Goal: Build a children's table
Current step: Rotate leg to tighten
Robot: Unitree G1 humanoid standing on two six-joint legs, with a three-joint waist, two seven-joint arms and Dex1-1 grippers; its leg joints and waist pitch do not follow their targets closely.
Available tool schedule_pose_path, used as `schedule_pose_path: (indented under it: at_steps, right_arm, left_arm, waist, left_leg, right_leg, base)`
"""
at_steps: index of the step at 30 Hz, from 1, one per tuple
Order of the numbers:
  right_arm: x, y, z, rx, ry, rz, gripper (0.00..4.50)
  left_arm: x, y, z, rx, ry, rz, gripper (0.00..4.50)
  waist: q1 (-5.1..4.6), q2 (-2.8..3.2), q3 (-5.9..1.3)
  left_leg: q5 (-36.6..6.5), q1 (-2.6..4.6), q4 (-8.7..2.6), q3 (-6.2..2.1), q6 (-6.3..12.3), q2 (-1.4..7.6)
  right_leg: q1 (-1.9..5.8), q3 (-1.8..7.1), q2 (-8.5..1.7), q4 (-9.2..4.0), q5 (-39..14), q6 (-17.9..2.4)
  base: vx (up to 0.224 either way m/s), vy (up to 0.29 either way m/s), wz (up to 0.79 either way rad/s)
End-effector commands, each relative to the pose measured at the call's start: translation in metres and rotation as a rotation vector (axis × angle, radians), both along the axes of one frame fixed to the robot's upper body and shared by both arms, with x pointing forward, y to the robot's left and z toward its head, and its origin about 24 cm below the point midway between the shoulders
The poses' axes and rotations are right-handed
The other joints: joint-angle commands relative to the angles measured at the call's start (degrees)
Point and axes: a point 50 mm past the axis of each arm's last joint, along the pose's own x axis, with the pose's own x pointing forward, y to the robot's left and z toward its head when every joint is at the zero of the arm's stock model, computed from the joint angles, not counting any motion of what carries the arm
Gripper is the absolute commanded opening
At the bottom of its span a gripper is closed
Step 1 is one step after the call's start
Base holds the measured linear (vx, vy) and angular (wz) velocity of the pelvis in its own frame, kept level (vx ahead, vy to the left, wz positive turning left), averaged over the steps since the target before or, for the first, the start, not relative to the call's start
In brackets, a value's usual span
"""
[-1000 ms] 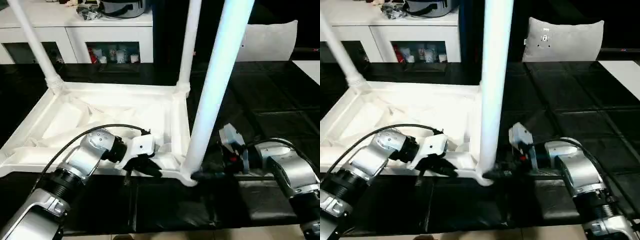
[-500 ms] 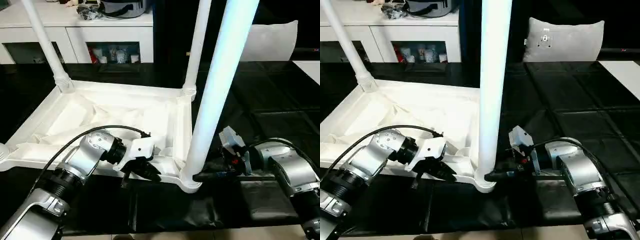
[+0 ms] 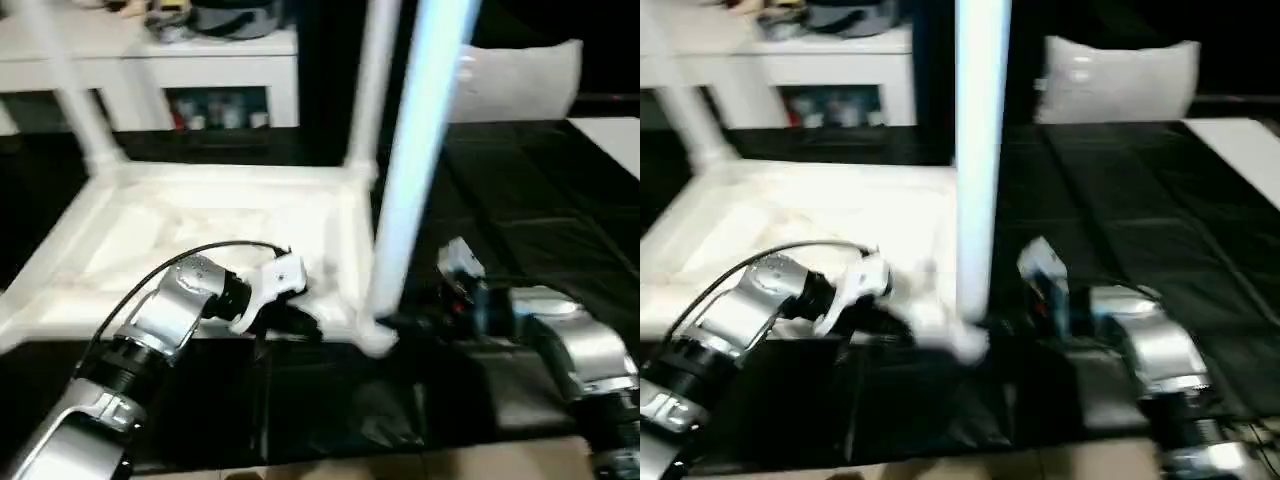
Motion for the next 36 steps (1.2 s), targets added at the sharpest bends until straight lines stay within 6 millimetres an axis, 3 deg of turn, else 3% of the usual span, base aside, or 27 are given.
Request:
schedule_pose_path:
  at_steps: [1,3,5,8,12,14,18,19,23,27,29,33,36]
  right_arm:
    - [0.010,0.034,0.004,0.041,-0.018,-0.027,1.93]
    - [0.012,0.036,0.003,0.032,-0.020,-0.062,1.93]
    - [0.024,0.042,0.000,0.015,-0.028,-0.249,1.93]
    - [0.035,0.047,-0.003,-0.012,-0.033,-0.447,1.91]
    - [0.040,0.047,-0.004,0.006,-0.040,-0.528,1.90]
    - [0.041,0.043,0.001,0.055,-0.055,-0.554,2.45]
    - [0.042,0.036,0.006,0.079,-0.079,-0.562,2.88]
    - [0.042,0.032,0.008,0.075,-0.097,-0.554,2.96]
    - [0.037,0.019,0.012,0.052,-0.142,-0.445,3.23]
    - [0.028,0.004,0.016,0.011,-0.175,-0.267,3.58]
    - [0.023,-0.001,0.018,-0.006,-0.180,-0.164,3.69]
    - [0.016,-0.006,0.020,-0.009,-0.168,-0.043,3.69]
    - [0.007,-0.011,0.021,-0.025,-0.154,0.109,3.69]
  left_arm:
    - [0.002,-0.038,0.015,-0.104,-0.054,0.016,0.00]
    - [0.003,-0.041,0.015,-0.105,-0.058,0.038,0.00]
    - [0.011,-0.055,0.018,-0.129,-0.088,0.196,0.00]
    - [0.018,-0.067,0.022,-0.157,-0.125,0.330,0.00]
    - [0.015,-0.075,0.024,-0.165,-0.137,0.333,0.00]
    - [0.013,-0.074,0.025,-0.160,-0.151,0.300,0.00]
    - [0.011,-0.069,0.024,-0.145,-0.159,0.269,0.00]
    - [0.010,-0.067,0.023,-0.142,-0.157,0.259,0.00]
    - [0.010,-0.058,0.021,-0.135,-0.157,0.211,0.00]
    - [0.008,-0.045,0.018,-0.110,-0.150,0.119,0.00]
    - [0.006,-0.038,0.017,-0.091,-0.152,0.058,0.00]
    - [0.003,-0.029,0.015,-0.068,-0.145,-0.017,0.00]
    - [-0.001,-0.019,0.013,-0.037,-0.130,-0.130,0.00]
  waist:
    - [-0.34,-0.81,-3.86]
    - [-0.83,-0.80,-3.86]
    - [-1.65,-0.70,-3.85]
    - [-1.99,-0.77,-4.10]
    - [-2.05,-0.80,-4.49]
    - [-1.78,-0.47,-4.67]
    - [-1.48,-0.37,-4.67]
    - [-1.33,-0.16,-4.59]
    - [-0.95,-0.24,-4.36]
    - [0.03,-0.34,-3.92]
    - [0.15,-0.36,-4.06]
    - [0.41,-0.41,-4.19]
    - [1.16,-0.46,-4.30]
  left_leg:
    - [-9.49,-0.52,-3.58,0.50,2.40,-0.50]
    - [-9.49,-0.66,-3.59,0.44,2.83,-0.56]
    - [-8.78,-0.58,-3.51,0.56,3.37,-0.60]
    - [-7.15,-0.87,-3.40,0.54,3.81,-0.77]
    - [-4.04,-1.26,-3.51,0.35,5.12,-0.40]
    - [-2.36,-1.18,-3.45,0.37,6.26,-0.23]
    - [-1.32,-1.06,-3.44,0.41,7.24,0.06]
    - [-1.68,-0.97,-3.46,0.48,7.11,0.12]
    - [-4.19,-0.88,-3.59,0.64,6.55,0.09]
    - [-8.04,-0.36,-3.84,0.78,5.72,0.11]
    - [-7.61,-0.45,-3.82,0.66,5.28,0.07]
    - [-7.10,-0.43,-3.78,0.58,5.64,0.25]
    - [-6.75,-0.34,-3.69,0.64,6.11,0.40]
  right_leg:
    - [3.91,1.73,-2.84,-5.63,-29.16,-1.02]
    - [4.02,1.69,-2.86,-5.70,-28.98,-0.97]
    - [3.68,1.89,-2.70,-5.71,-27.84,-1.64]
    - [3.94,1.84,-2.71,-5.50,-26.61,-2.00]
    - [4.26,2.46,-2.81,-4.39,-19.93,-3.85]
    - [4.26,2.82,-2.88,-3.66,-15.41,-5.87]
    - [4.23,3.04,-2.93,-3.17,-11.88,-8.16]
    - [4.18,3.08,-2.97,-3.18,-12.01,-8.52]
    - [4.24,3.05,-2.93,-3.61,-14.57,-7.78]
    - [4.03,2.95,-2.97,-4.51,-20.77,-5.34]
    - [4.12,2.86,-2.93,-4.50,-21.39,-4.67]
    - [4.12,2.97,-2.96,-4.21,-20.32,-5.01]
    - [3.98,3.12,-3.01,-3.89,-19.08,-5.95]
  base:
    - [0.000,0.000,0.00]
    - [0.000,0.000,0.00]
    - [0.000,0.000,0.00]
    - [0.000,0.000,0.00]
    - [0.000,0.000,0.00]
    - [0.000,0.000,0.00]
    - [0.000,0.000,0.00]
    - [0.000,0.000,0.00]
    - [0.000,0.000,0.00]
    - [0.000,0.000,0.00]
    - [0.000,0.000,0.00]
    - [0.000,0.000,0.00]
    - [0.000,0.000,0.00]
